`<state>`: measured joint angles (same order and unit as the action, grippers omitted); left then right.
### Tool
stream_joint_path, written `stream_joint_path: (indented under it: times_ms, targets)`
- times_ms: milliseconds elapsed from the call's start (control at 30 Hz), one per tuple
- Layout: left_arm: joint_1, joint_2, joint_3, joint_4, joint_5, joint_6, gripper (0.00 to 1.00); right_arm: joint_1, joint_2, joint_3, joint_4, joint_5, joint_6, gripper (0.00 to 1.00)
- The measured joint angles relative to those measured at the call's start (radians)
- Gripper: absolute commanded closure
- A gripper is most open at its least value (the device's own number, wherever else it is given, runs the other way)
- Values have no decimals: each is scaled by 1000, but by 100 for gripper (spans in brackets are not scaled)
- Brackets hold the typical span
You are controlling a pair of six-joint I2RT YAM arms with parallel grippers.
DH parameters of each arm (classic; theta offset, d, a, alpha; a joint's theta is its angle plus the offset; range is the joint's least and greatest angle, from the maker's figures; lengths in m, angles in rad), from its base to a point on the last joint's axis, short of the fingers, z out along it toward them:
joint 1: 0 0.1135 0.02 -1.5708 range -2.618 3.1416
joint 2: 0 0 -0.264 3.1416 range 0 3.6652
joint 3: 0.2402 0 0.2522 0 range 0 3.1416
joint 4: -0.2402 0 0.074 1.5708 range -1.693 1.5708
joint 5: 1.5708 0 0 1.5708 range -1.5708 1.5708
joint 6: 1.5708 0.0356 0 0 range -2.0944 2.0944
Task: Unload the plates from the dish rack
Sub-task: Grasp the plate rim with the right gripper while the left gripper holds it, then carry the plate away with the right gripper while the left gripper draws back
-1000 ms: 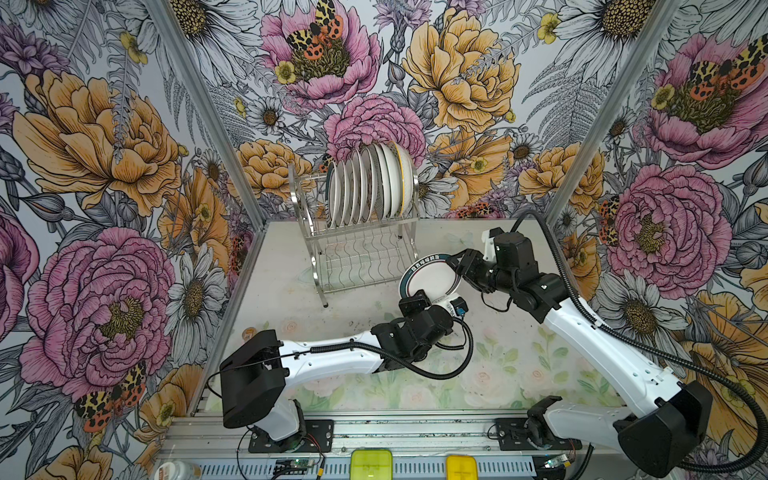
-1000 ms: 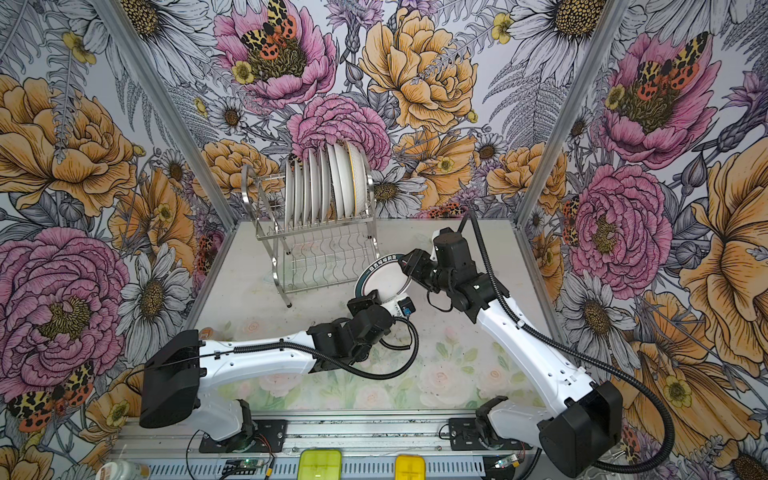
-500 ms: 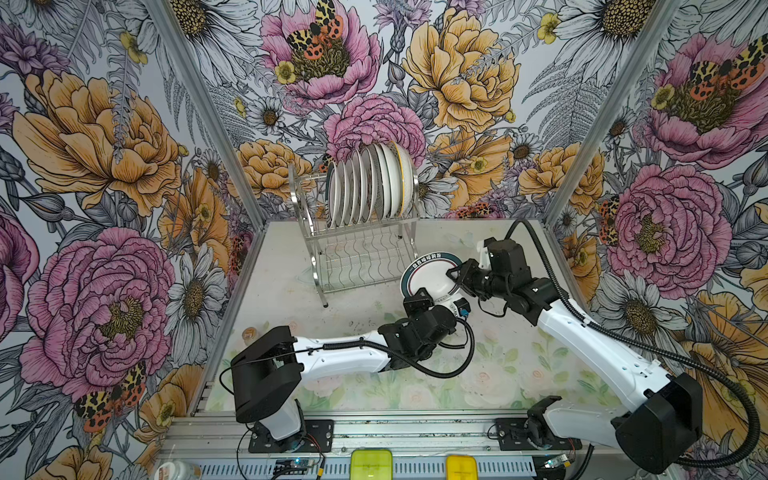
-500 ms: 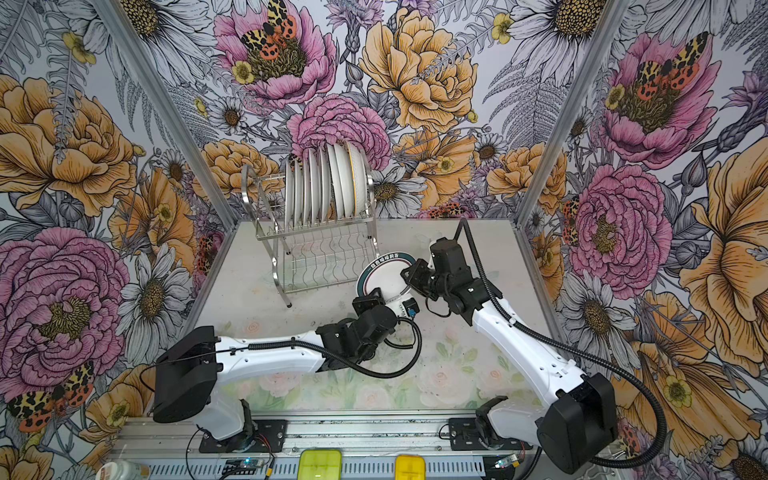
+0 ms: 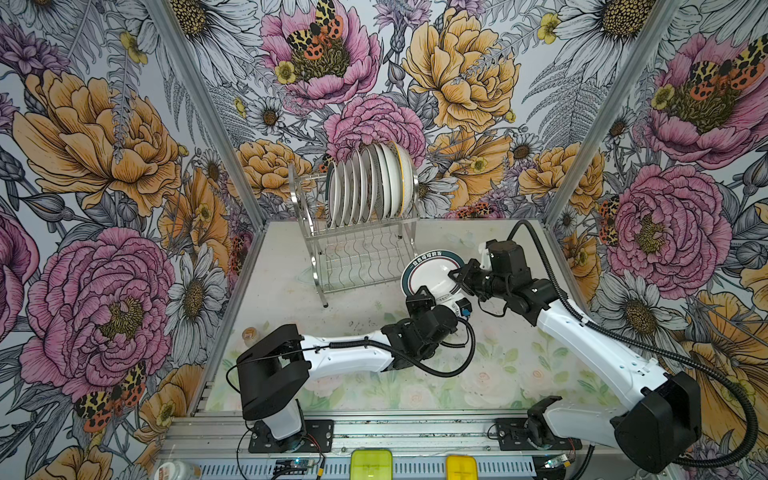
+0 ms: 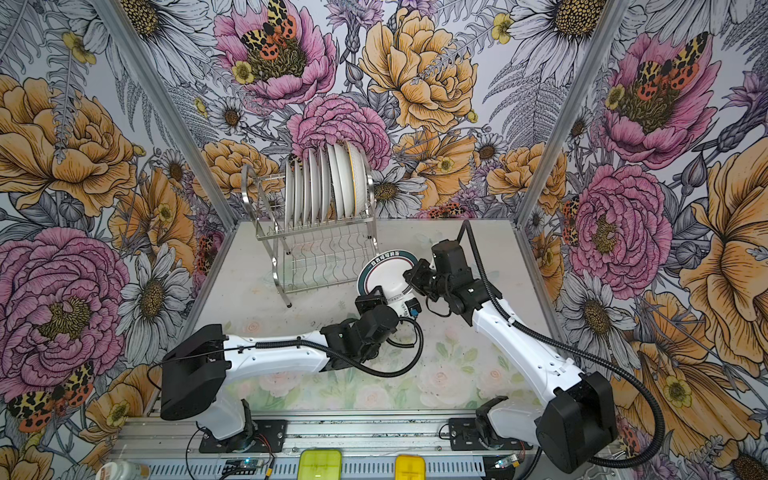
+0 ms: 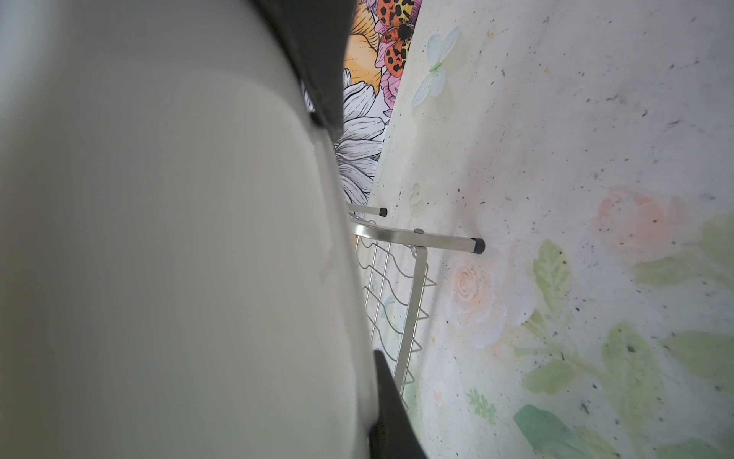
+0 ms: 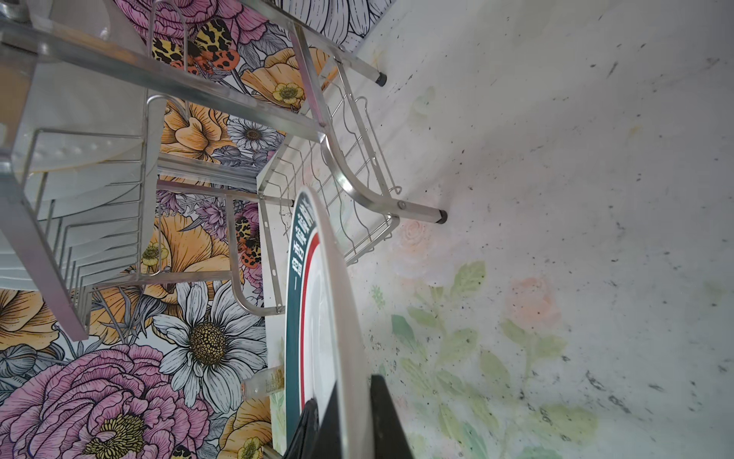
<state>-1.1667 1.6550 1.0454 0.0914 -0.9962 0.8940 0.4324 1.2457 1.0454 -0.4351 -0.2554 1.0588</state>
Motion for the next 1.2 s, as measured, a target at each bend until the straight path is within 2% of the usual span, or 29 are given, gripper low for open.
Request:
stream_joint_path:
  times_ms: [167, 333, 600, 1067, 1100, 1133, 1167, 1200]
  targets:
    - [1, 16, 19, 16, -11, -10, 61, -2, -5, -2, -1, 23, -20, 100]
    - [5, 5, 25, 26, -7, -58, 49, -11, -23, -3, -9, 50, -36, 100]
    - [4, -57, 35, 2, 20, -129, 35, -60, -92, -3, -9, 95, -51, 100]
    - [17, -193, 61, -106, 56, -287, 28, -306, -132, 5, -26, 180, -136, 100]
    - [29, -201, 67, -129, 65, -315, 23, -324, -131, 5, -24, 181, -138, 100]
    - [43, -207, 73, -153, 75, -341, 7, -342, -127, 5, -21, 181, -141, 100]
    - [63, -216, 78, -176, 89, -375, 1, -360, -121, 5, -14, 181, -142, 100]
    - [84, -228, 81, -197, 101, -414, 1, -380, -112, 5, 0, 178, -142, 100]
